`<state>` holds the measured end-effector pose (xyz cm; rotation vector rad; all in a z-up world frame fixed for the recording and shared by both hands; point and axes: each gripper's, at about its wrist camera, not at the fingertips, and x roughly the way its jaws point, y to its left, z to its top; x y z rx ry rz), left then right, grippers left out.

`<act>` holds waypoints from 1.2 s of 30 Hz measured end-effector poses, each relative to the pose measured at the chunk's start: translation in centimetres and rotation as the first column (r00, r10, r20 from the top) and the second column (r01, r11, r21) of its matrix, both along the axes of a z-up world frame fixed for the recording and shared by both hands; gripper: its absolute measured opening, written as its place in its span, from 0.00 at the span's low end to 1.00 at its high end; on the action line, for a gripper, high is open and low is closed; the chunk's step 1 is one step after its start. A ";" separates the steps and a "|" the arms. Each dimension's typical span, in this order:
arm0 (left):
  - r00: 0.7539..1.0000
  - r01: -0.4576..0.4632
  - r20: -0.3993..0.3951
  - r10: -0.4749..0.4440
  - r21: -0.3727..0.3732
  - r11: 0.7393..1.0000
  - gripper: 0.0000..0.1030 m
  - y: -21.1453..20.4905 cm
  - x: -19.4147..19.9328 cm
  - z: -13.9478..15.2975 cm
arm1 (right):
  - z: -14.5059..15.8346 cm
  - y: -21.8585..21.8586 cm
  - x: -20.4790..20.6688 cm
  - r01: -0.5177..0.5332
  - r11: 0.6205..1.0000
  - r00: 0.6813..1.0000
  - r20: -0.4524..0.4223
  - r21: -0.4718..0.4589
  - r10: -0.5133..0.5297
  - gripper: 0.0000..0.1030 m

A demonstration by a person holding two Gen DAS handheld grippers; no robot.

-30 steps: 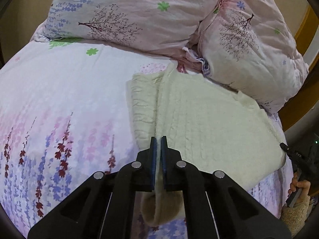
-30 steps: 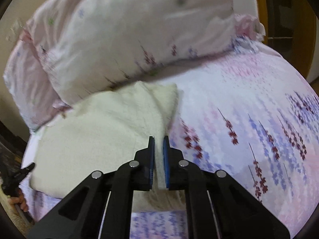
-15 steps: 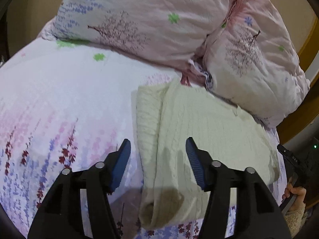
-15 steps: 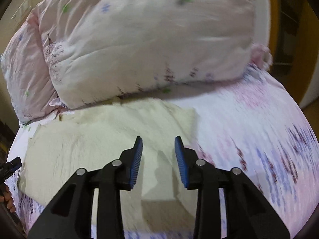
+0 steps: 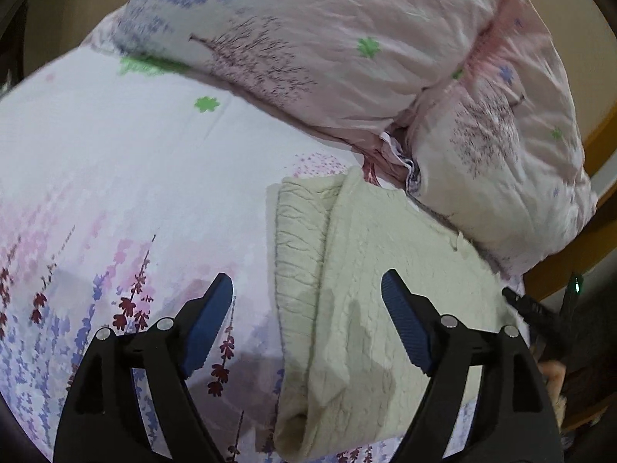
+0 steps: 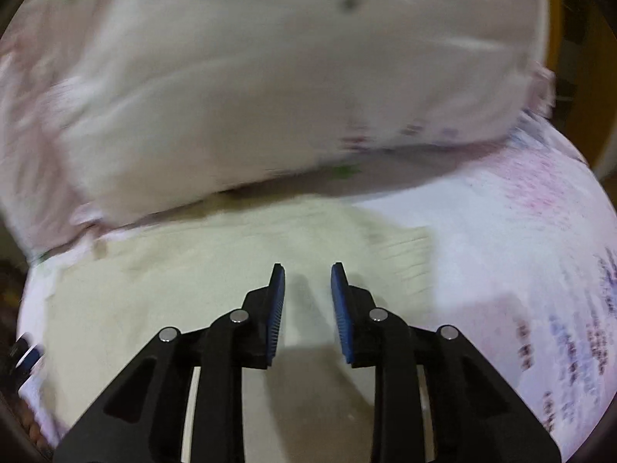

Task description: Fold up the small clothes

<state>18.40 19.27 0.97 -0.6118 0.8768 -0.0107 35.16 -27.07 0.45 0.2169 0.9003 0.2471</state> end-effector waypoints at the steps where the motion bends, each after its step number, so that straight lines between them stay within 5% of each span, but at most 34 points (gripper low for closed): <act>1: 1.000 -0.005 -0.003 0.005 -0.016 1.000 0.78 0.1 0.1 -0.1 | 0.3 1.0 -0.8 -0.038 0.999 0.999 0.007 0.018 0.038 0.26; 8: 1.000 0.004 -0.013 -0.005 -0.074 0.997 0.78 -0.4 0.3 -0.7 | 0.8 9.4 -5.4 -0.293 0.956 0.955 0.044 0.005 0.292 0.37; 19: 1.000 -0.012 -0.029 0.009 -0.128 0.992 0.78 -0.9 1.7 -1.5 | -1.2 13.1 -5.6 -0.305 0.941 0.949 0.038 -0.150 0.313 0.41; 36: 0.998 0.012 -0.056 -0.023 -0.181 0.983 0.61 -2.7 2.8 -1.5 | -1.6 13.2 -5.9 -0.299 0.939 0.949 0.052 -0.170 0.312 0.43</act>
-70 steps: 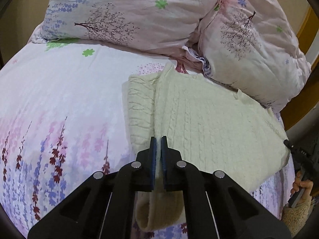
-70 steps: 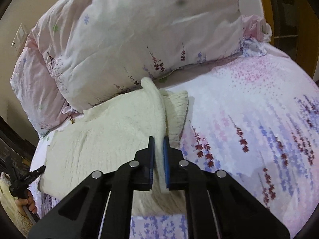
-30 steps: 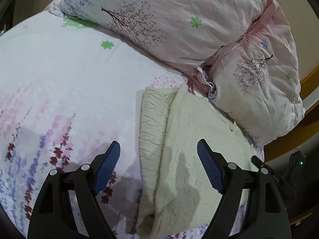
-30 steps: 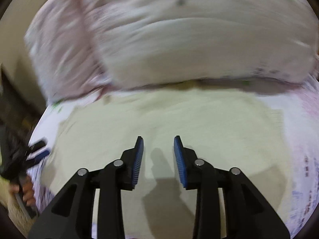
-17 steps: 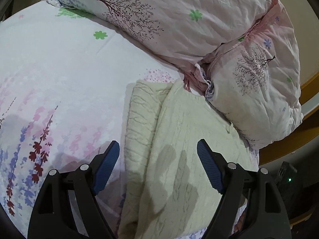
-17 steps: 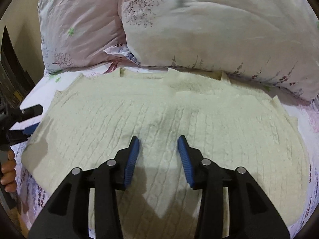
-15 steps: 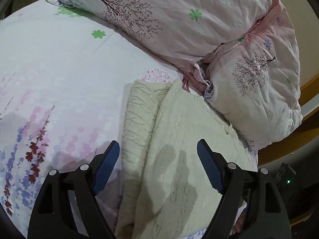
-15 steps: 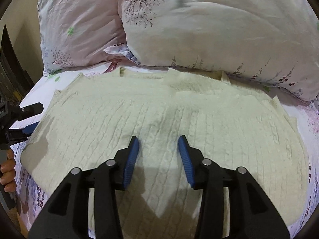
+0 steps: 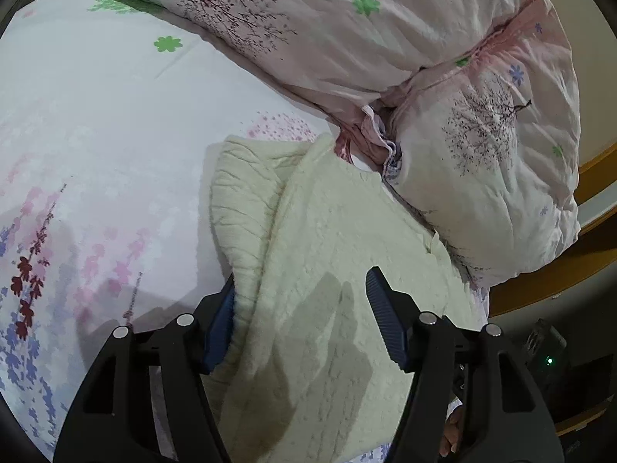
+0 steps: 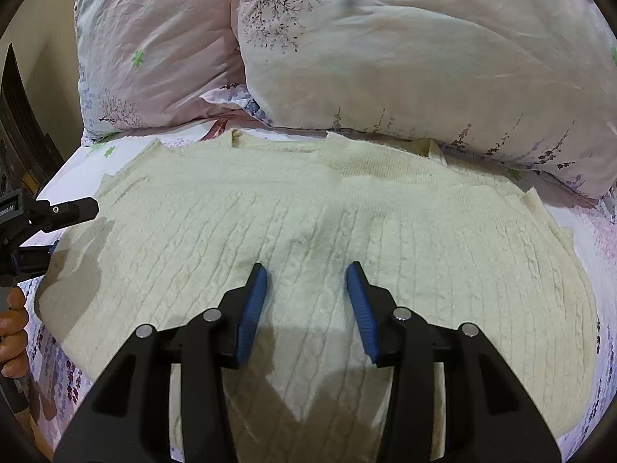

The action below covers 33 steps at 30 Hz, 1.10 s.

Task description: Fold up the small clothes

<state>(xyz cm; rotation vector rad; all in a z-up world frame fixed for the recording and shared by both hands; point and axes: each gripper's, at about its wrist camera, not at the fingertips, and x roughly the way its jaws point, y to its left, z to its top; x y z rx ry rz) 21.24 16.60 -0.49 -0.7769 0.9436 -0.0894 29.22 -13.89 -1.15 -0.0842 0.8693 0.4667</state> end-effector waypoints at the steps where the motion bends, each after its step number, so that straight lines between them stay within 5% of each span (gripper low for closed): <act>1: 1.000 0.004 -0.003 -0.004 0.002 1.000 0.57 -0.1 0.1 0.0 | 0.0 0.0 0.0 0.000 1.000 1.000 0.004 -0.004 0.000 0.43; 2: 1.000 0.011 -0.007 -0.010 0.002 1.000 0.53 -0.3 0.1 0.0 | 0.0 0.1 -0.1 0.000 1.000 1.000 0.007 -0.008 0.000 0.43; 4: 0.999 0.029 -0.018 -0.029 -0.005 1.000 0.32 -0.8 0.4 -0.1 | 0.0 0.2 -0.3 0.001 1.000 1.000 0.016 -0.019 -0.001 0.43; 7: 0.999 0.042 -0.004 -0.042 -0.009 0.999 0.24 -1.2 0.5 0.6 | 0.0 0.3 -0.3 -0.002 1.000 1.000 0.025 -0.031 0.003 0.44; 10: 0.998 0.052 0.035 -0.052 -0.013 0.999 0.21 -2.0 0.6 2.4 | 0.2 0.0 0.0 -0.011 1.000 1.000 -0.001 -0.012 0.011 0.44; 14: 0.993 0.072 0.093 -0.070 -0.021 0.997 0.20 -3.6 1.1 5.1 | 1.2 -2.6 0.8 0.006 0.992 0.997 -0.081 0.126 0.004 0.51; 24: 0.955 0.221 0.209 -0.210 -0.031 0.975 0.17 -13.5 3.6 10.2 | 3.3 -11.9 1.3 0.168 0.963 0.985 -0.073 0.211 -0.156 0.57; 29: 0.934 0.298 0.209 -0.291 -0.002 0.955 0.17 -20.2 5.1 10.3 | 3.2 -17.2 1.0 0.267 0.933 0.964 -0.080 0.242 -0.256 0.57; 33: 0.911 0.390 0.142 -0.387 0.010 0.921 0.13 -26.6 6.3 7.4 | 2.1 -21.1 1.1 0.353 0.900 0.935 -0.111 0.255 -0.336 0.57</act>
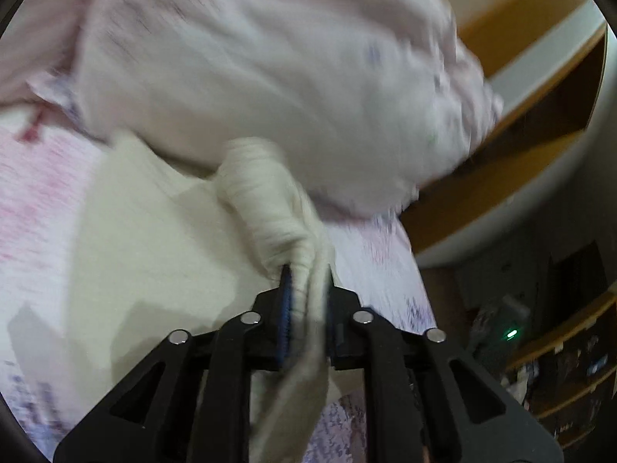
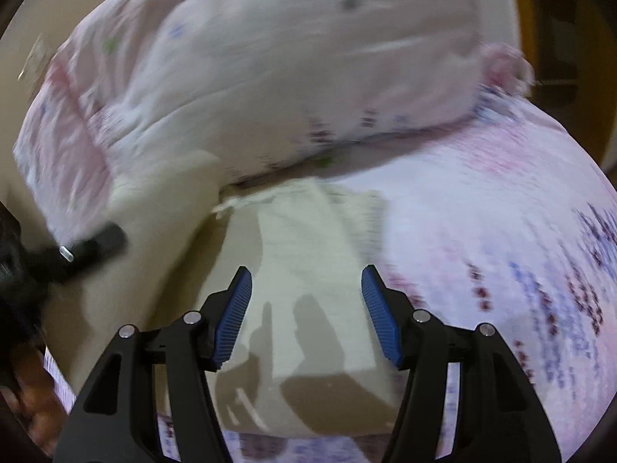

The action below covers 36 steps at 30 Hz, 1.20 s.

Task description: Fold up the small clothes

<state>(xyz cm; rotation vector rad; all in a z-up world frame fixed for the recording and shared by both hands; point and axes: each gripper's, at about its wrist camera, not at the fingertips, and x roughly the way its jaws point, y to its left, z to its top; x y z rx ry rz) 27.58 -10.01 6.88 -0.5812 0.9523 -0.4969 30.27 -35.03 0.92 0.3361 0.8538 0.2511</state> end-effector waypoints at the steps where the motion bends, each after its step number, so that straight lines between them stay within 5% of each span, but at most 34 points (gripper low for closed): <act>1: 1.000 0.019 -0.022 -0.019 0.002 1.000 0.13 -1.2 0.1 -0.8 | -0.4 -0.8 0.0 0.020 1.000 1.000 -0.009 0.001 -0.020 0.57; 7: 0.982 0.179 -0.040 -0.183 -0.079 0.981 0.12 -4.8 -0.5 -2.0 | -1.5 -4.2 -0.7 0.065 0.996 0.997 -0.048 0.067 -0.061 0.57; 8: 0.983 0.181 -0.013 -0.182 -0.075 0.981 0.21 -4.2 -1.2 -1.3 | -1.4 -4.5 -0.8 0.058 0.994 0.998 -0.043 0.088 -0.055 0.57; 10: 0.988 0.153 0.046 -0.149 -0.085 0.985 0.59 -2.2 -2.3 0.2 | -0.8 -4.7 -0.8 0.029 0.989 0.999 -0.032 0.143 -0.025 0.58; 13: 0.988 0.069 0.143 -0.062 -0.043 0.997 0.74 1.4 -4.1 2.1 | -0.4 -4.1 -0.8 -0.061 0.959 0.997 -0.035 0.277 0.074 0.61; 15: 0.982 -0.042 0.184 0.032 0.056 0.998 0.81 4.2 -4.9 2.6 | -0.5 -3.0 -0.4 -0.133 0.931 0.986 -0.047 0.341 0.158 0.61; 18: 0.977 -0.163 0.168 0.133 0.179 0.970 0.81 7.3 -4.6 1.4 | -1.3 -0.5 0.2 -0.189 0.915 0.967 -0.095 0.357 0.237 0.61; 21: 0.984 -0.178 0.072 0.165 0.219 0.959 0.81 9.1 -3.9 -1.0 | -2.1 1.2 1.1 -0.187 0.923 0.962 -0.129 0.336 0.241 0.58; 29: 0.991 -0.124 -0.018 0.132 0.225 0.966 0.81 8.0 -2.6 -4.2 | -3.4 3.7 3.0 -0.174 0.930 0.960 -0.155 0.322 0.234 0.39; 31: 0.992 -0.119 -0.019 0.126 0.218 0.969 0.82 7.8 -2.5 -4.4 | -3.6 3.9 3.5 -0.165 0.937 0.964 -0.151 0.307 0.219 0.17; 36: 0.992 -0.120 -0.018 0.125 0.177 0.977 0.84 8.5 -3.7 -4.0 | -0.3 4.4 2.4 -0.214 0.967 0.977 0.007 0.142 0.215 0.13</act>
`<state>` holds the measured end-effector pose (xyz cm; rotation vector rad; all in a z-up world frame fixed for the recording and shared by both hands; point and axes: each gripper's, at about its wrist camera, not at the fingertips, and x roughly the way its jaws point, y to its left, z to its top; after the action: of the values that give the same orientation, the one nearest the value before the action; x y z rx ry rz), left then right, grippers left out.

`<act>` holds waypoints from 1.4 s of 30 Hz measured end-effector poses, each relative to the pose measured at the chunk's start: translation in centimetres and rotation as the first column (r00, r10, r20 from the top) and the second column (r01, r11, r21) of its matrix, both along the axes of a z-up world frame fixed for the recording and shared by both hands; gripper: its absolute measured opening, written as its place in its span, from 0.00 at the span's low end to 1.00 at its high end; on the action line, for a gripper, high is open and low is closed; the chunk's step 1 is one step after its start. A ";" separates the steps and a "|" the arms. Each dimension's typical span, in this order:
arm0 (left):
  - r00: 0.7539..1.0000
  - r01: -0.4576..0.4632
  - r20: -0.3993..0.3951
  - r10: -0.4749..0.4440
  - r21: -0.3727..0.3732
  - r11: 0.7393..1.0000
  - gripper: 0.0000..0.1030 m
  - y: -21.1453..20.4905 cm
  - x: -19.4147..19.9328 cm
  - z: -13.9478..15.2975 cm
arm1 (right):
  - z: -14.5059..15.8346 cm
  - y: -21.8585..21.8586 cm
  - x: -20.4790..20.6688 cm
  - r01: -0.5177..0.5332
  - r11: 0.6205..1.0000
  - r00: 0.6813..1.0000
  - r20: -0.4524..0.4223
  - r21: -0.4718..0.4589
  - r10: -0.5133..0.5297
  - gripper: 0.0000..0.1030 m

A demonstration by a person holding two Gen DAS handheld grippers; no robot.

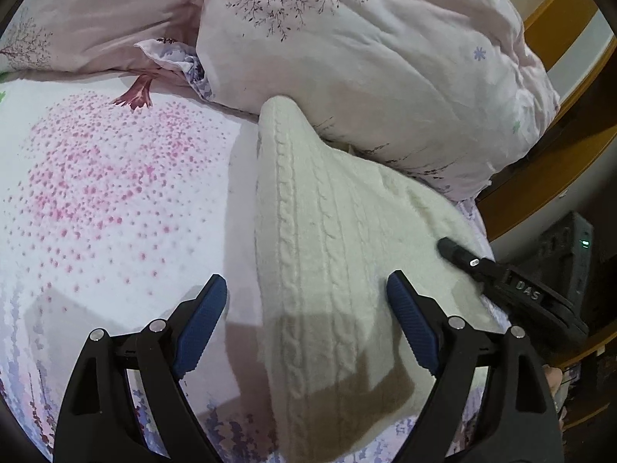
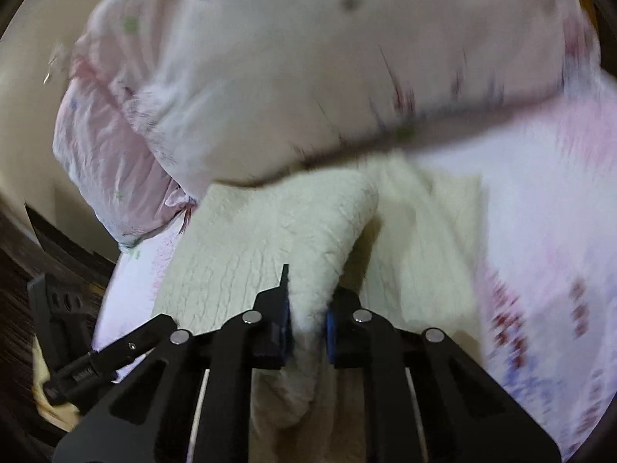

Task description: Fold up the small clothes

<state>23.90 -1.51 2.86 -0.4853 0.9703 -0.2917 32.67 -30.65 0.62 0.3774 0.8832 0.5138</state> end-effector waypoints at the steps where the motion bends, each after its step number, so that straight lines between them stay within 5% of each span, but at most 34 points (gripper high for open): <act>1: 1.000 0.002 0.004 -0.002 -0.004 1.000 0.84 0.2 -0.3 -0.1 | 0.7 -0.2 -0.2 0.005 1.000 1.000 0.031 -0.020 -0.004 0.13; 4: 1.000 0.021 0.016 -0.021 -0.010 1.000 0.85 0.3 -0.8 0.3 | 1.9 -0.8 -0.4 0.041 0.994 0.996 0.087 -0.104 -0.032 0.13; 8: 0.998 0.056 0.021 -0.056 0.010 0.998 0.85 -1.1 -1.0 0.5 | 0.6 -0.9 0.3 0.052 0.971 0.998 0.051 -0.234 -0.041 0.13; 13: 0.996 0.085 0.014 -0.086 0.022 0.996 0.85 -2.4 -1.2 0.3 | 0.8 -1.5 0.2 0.080 0.957 0.994 0.098 -0.280 -0.054 0.13; 16: 0.995 0.102 0.003 -0.102 0.029 0.994 0.85 -3.5 -1.1 0.0 | -1.1 -1.6 1.4 0.072 0.940 0.997 0.038 -0.332 -0.063 0.17; 22: 0.994 0.104 -0.019 -0.104 -0.002 0.995 0.85 -3.2 -1.5 -0.1 | -0.3 -4.7 0.2 0.102 0.972 0.994 -0.003 -0.210 -0.105 0.51; 29: 0.994 0.103 -0.028 -0.103 -0.014 0.995 0.85 -3.2 -2.0 -0.3 | -0.7 -6.2 -3.8 -0.001 0.996 0.998 -0.070 -0.084 -0.005 0.50; 31: 0.994 0.109 -0.027 -0.109 -0.004 0.994 0.85 -3.4 -2.2 -0.3 | -1.2 -5.8 -4.6 -0.023 0.994 0.998 -0.068 -0.108 0.016 0.16; 34: 0.991 0.126 -0.046 -0.126 0.001 0.992 0.85 -4.1 -2.4 -0.7 | -1.6 -5.9 -5.2 0.005 0.990 0.999 -0.039 -0.138 -0.010 0.12; 39: 0.987 0.150 -0.049 -0.150 -0.001 0.989 0.85 -4.3 -2.8 -0.5 | -2.6 -7.3 -4.6 0.044 0.991 0.996 -0.077 -0.129 -0.054 0.13; 41: 0.989 0.141 -0.045 -0.142 -0.040 0.989 0.85 -3.6 -2.3 0.1 | -2.2 -7.2 -4.6 0.029 0.991 0.996 -0.085 -0.127 -0.040 0.21; 42: 0.990 0.132 -0.043 -0.135 -0.050 0.990 0.85 -3.1 -2.0 0.3 | -1.9 -7.3 -4.4 0.026 0.994 0.995 -0.095 -0.104 -0.036 0.34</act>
<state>21.89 -4.64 3.20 -0.4723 1.0444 -0.4263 28.27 -37.97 -1.31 0.3234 0.9923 0.4222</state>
